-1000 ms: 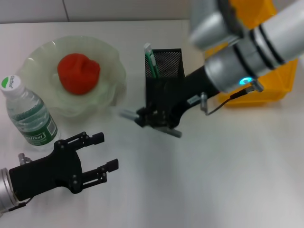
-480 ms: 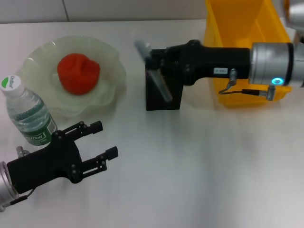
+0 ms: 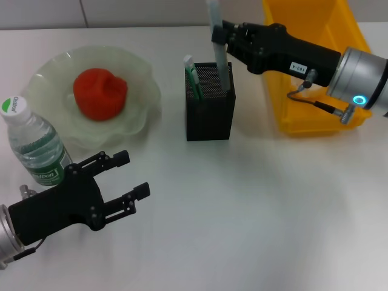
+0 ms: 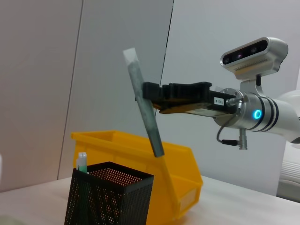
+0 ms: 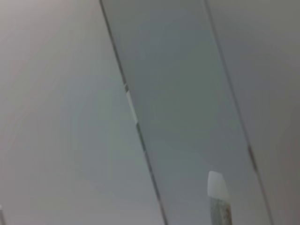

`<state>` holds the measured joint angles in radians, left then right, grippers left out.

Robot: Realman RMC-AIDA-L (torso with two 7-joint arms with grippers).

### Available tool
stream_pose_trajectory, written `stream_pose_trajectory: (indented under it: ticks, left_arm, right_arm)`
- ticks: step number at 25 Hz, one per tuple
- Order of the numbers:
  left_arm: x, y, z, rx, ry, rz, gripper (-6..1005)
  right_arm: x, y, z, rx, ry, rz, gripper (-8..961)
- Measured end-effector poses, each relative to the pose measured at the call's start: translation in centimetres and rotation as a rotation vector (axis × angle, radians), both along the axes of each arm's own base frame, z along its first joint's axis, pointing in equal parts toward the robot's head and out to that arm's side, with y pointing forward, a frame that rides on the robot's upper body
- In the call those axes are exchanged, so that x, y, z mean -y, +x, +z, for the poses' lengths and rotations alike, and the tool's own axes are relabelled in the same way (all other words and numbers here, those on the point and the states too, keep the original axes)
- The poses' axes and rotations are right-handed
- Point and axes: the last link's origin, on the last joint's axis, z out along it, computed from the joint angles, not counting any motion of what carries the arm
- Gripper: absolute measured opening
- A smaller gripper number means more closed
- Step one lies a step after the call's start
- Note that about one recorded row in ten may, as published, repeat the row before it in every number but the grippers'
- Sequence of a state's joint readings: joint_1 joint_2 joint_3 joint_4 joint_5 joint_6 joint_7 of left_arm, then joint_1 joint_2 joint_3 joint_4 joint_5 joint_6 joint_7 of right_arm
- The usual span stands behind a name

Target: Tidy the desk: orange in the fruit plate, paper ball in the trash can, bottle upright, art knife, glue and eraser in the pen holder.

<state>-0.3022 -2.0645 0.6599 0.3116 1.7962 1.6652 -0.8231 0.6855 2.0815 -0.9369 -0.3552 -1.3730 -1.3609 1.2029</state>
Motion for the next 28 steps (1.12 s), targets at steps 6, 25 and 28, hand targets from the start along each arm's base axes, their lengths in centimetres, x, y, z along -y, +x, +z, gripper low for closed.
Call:
stream_pose_trajectory:
  ticks: [6,25,28]
  left_arm:
    - [0.3,0.0,0.0,0.003,-0.001,-0.001,751]
    - [0.4,-0.2,0.1,0.006,-0.007,0.002,750]
    - [0.4,-0.2,0.2,0.005,-0.009,0.002,750]
  right_arm:
    - [-1.0,-0.2,-0.7,0.04,0.035,-0.025,130]
    - [-1.4,0.3,-2.5,0.144,0.109,-0.022,254]
    - [-1.4,0.4,-2.4,0.143,0.111,-0.019,282]
